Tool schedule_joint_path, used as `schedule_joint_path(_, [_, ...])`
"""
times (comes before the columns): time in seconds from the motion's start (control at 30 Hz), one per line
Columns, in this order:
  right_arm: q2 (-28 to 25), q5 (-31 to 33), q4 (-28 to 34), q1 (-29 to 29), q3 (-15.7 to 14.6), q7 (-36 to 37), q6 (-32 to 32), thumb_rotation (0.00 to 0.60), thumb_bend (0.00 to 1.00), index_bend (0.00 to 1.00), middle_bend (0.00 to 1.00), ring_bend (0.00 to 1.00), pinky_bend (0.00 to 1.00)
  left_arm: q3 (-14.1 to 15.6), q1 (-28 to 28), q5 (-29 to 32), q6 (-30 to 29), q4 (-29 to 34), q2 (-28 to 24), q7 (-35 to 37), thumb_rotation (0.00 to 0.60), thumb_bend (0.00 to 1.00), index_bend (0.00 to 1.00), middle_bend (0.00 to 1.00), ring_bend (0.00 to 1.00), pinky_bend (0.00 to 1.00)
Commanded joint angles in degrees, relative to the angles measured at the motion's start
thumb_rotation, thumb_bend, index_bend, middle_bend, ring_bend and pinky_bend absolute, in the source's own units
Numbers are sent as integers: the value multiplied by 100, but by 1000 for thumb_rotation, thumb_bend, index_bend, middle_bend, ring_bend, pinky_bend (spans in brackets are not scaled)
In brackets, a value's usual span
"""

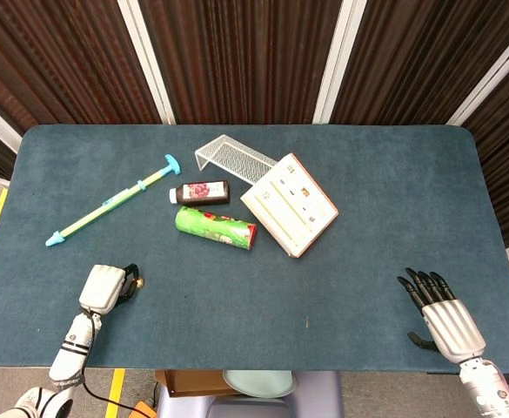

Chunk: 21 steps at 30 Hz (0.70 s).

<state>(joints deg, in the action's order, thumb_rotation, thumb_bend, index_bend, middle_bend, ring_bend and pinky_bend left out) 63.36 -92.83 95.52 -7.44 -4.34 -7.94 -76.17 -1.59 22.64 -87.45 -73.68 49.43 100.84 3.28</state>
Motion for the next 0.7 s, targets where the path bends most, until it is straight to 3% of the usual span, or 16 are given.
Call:
schedule_joint_path(0.03, [1,-1,0,-2,-3,-3,8,600,293,0,0,0,0,2,1,-13,-20,8,0,5,600,491,682,1000,1000,1000])
schedule_joint_path(0.43, [-2,-10,5,-5,-9,1,13,600,293,0,0,0,0,-35,-16,-38,-180,46,-39,23,600,515,736,1000,1000,1000])
schedule_joint_path(0.7, [-22,-70,20,4,-38,40,-14,600,293,0,0,0,0,-437,-26,125,-644,279,-339,41,600,514,734,1000,1000,1000])
